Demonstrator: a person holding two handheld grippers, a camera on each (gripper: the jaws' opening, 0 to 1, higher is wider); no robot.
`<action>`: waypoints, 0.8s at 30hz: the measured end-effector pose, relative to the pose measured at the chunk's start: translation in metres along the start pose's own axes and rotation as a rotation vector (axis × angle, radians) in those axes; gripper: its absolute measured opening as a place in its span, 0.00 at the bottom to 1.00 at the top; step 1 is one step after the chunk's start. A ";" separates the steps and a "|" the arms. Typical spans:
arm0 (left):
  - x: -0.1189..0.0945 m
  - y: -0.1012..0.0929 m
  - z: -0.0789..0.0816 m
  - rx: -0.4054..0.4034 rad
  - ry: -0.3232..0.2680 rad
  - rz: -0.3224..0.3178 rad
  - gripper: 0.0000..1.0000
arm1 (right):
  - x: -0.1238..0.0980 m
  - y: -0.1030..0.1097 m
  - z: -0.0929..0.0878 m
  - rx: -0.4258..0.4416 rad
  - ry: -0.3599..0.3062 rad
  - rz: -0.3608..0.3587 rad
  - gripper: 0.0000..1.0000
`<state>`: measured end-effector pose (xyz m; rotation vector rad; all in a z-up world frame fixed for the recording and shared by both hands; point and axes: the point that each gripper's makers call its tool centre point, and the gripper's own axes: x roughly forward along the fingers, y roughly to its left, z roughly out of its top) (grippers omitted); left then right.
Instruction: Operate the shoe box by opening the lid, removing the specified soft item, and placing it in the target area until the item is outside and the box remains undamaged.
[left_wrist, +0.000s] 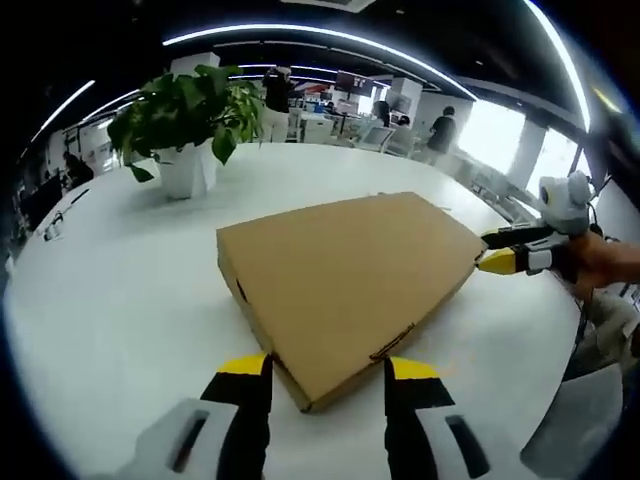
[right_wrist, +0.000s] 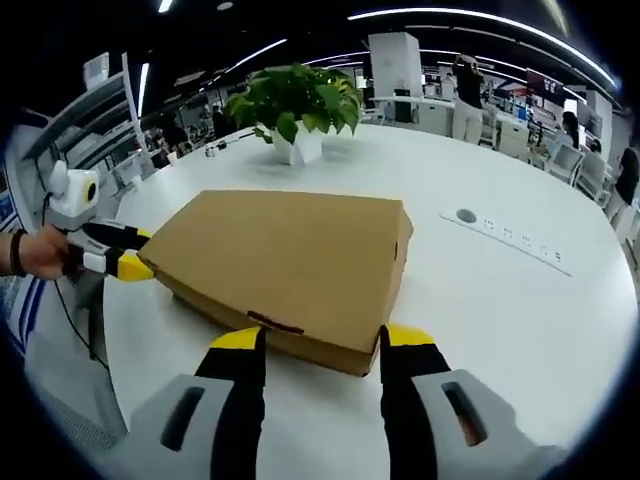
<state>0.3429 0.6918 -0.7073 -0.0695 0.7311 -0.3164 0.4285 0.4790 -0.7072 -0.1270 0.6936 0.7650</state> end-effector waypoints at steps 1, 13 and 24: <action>-0.001 0.000 -0.001 -0.001 0.001 0.003 0.44 | 0.000 0.001 -0.001 0.000 0.000 0.001 0.42; -0.037 0.006 -0.031 -0.004 0.028 0.037 0.44 | -0.008 0.043 -0.014 -0.010 0.000 0.031 0.41; -0.074 -0.003 -0.065 -0.029 0.048 0.059 0.43 | -0.030 0.080 -0.037 -0.011 0.003 0.063 0.41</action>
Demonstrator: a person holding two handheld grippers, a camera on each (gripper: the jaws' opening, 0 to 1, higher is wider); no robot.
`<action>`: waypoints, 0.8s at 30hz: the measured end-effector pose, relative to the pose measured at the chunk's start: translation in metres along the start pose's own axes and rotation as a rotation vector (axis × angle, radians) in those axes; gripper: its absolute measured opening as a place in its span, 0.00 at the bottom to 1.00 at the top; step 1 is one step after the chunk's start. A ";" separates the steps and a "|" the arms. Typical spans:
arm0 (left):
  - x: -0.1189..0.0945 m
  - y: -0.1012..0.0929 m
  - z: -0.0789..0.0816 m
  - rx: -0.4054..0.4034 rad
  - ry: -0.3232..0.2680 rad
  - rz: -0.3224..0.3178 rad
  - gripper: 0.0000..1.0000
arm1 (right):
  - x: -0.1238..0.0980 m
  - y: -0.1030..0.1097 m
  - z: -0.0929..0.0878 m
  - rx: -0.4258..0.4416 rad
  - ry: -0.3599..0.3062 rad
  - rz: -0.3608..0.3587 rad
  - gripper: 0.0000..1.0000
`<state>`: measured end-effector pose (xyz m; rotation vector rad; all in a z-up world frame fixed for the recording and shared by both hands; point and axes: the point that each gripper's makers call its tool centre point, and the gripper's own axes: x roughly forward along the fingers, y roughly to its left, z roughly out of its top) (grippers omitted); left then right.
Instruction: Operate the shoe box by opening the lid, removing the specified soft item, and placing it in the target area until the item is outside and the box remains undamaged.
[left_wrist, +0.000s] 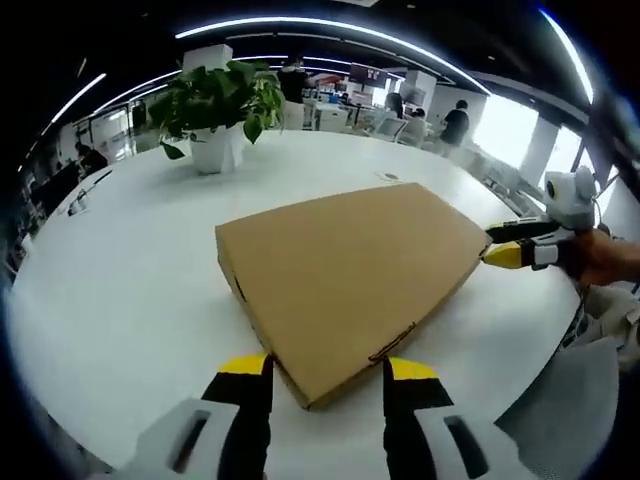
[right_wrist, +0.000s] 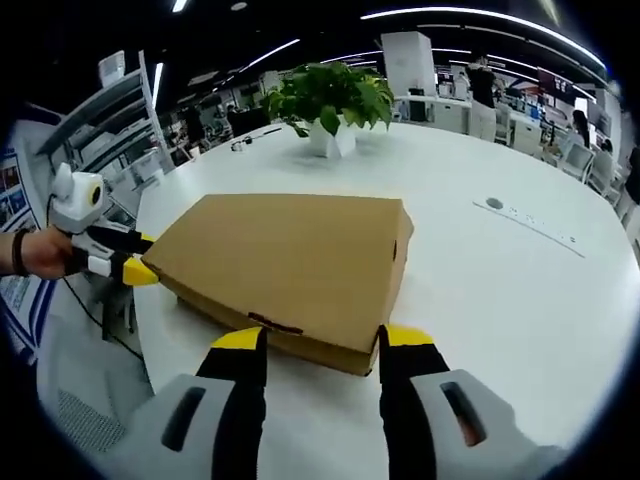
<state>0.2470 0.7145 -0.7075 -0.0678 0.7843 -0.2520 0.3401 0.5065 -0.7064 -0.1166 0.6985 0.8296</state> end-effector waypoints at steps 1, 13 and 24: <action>-0.002 -0.001 -0.002 -0.001 0.002 0.001 0.43 | -0.001 0.001 -0.001 0.000 0.001 0.000 0.41; -0.009 -0.006 -0.008 -0.005 0.008 0.012 0.43 | -0.011 0.007 -0.007 0.029 0.000 0.007 0.40; -0.020 -0.008 0.000 -0.043 -0.046 -0.003 0.43 | -0.019 0.008 0.004 0.070 -0.034 0.013 0.40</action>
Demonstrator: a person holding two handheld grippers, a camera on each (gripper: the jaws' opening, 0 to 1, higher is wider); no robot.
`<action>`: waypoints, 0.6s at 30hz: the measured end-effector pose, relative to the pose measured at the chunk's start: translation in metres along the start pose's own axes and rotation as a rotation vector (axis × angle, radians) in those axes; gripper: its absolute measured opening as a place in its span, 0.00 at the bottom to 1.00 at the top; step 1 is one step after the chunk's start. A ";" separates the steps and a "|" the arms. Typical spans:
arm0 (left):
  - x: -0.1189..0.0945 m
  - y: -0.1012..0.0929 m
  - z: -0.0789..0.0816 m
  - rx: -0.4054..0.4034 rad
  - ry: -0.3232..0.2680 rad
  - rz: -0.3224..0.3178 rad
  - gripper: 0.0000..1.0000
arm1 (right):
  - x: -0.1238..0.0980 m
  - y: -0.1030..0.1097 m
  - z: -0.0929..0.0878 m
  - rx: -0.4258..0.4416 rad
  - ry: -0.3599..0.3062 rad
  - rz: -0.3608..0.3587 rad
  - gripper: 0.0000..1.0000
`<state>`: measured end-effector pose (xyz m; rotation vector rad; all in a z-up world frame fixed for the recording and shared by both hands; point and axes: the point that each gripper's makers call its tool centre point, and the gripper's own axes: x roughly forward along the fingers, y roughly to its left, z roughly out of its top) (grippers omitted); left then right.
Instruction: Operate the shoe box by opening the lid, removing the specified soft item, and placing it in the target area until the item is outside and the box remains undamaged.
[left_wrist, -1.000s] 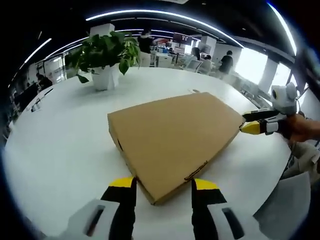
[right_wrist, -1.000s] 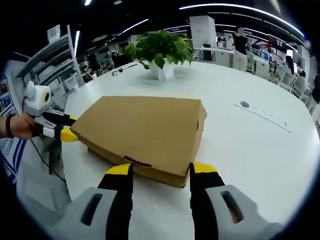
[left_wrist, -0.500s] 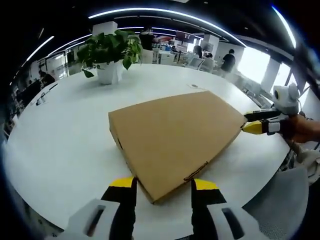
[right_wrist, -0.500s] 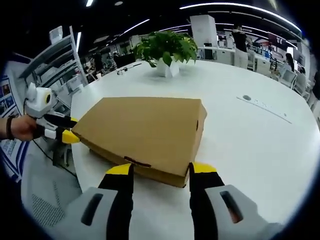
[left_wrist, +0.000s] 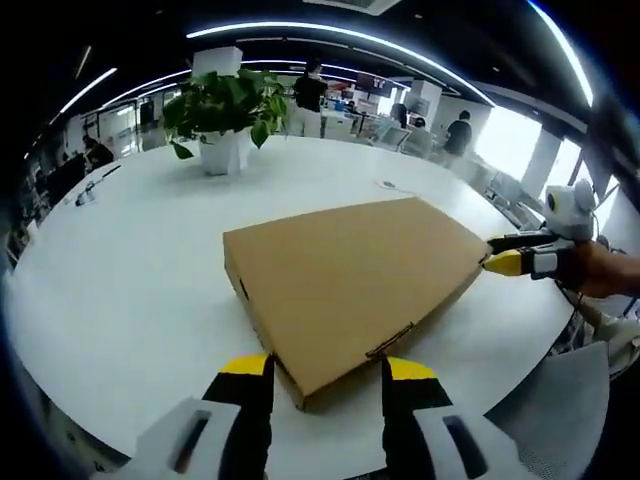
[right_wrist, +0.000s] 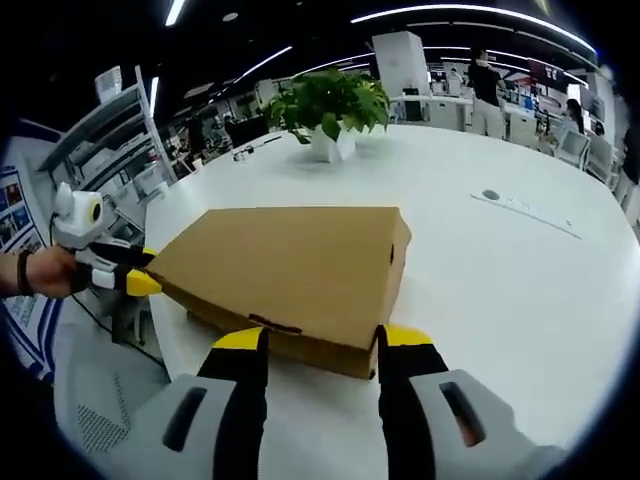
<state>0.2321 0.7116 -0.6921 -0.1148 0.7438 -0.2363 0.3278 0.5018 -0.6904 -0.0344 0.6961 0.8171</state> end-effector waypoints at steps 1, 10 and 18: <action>-0.001 0.000 0.001 -0.003 -0.006 -0.001 0.43 | -0.001 0.001 0.002 0.002 -0.004 0.000 0.40; -0.011 -0.002 0.017 -0.004 -0.047 -0.009 0.43 | -0.009 0.002 0.020 0.055 -0.074 -0.002 0.40; -0.018 -0.003 0.038 0.025 -0.083 -0.017 0.42 | -0.015 -0.001 0.050 0.084 -0.145 -0.009 0.40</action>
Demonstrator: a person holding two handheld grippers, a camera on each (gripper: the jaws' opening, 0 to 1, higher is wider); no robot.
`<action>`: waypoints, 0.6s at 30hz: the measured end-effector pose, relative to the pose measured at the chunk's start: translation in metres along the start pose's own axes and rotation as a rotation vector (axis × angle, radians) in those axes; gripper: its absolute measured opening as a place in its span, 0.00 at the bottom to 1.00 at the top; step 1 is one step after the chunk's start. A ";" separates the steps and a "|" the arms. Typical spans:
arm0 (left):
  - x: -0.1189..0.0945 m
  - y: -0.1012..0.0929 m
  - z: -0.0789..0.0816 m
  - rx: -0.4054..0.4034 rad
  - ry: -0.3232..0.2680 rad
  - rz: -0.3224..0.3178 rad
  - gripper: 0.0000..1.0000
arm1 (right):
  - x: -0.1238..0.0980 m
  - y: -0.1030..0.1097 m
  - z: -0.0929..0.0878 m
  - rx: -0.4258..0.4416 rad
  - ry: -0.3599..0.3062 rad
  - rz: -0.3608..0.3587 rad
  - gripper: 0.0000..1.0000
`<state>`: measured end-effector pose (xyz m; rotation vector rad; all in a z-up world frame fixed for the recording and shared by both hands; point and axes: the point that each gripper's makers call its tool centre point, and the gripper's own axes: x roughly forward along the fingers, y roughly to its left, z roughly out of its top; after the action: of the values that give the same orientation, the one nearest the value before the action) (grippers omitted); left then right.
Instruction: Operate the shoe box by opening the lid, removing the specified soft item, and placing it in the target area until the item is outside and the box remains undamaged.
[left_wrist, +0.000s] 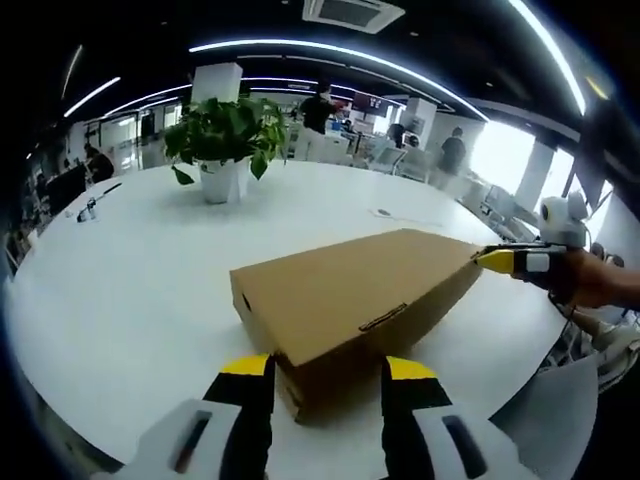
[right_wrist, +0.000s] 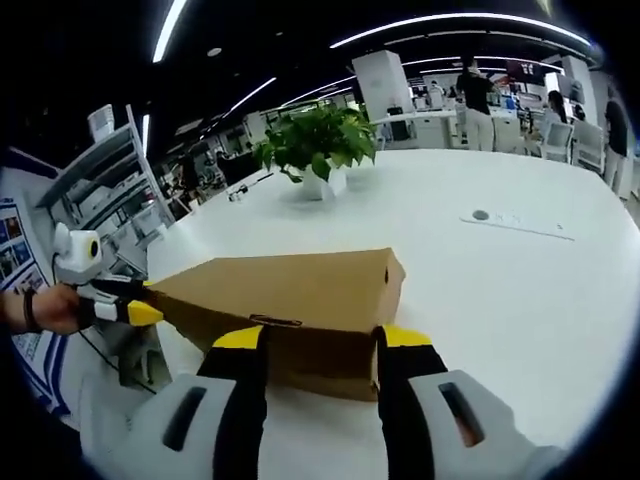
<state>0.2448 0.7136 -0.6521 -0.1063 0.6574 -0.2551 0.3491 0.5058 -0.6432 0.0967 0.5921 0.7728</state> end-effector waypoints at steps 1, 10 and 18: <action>-0.001 0.000 0.001 0.004 -0.001 -0.001 0.42 | 0.001 -0.001 0.005 0.000 -0.008 -0.001 0.40; -0.002 0.002 0.015 0.071 -0.017 0.004 0.40 | 0.005 -0.003 0.029 0.005 -0.050 -0.007 0.39; -0.004 0.009 0.030 0.111 -0.040 0.037 0.34 | 0.007 -0.003 0.049 0.008 -0.086 -0.009 0.38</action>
<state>0.2619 0.7238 -0.6276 0.0073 0.6038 -0.2532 0.3811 0.5143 -0.6065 0.1338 0.5140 0.7545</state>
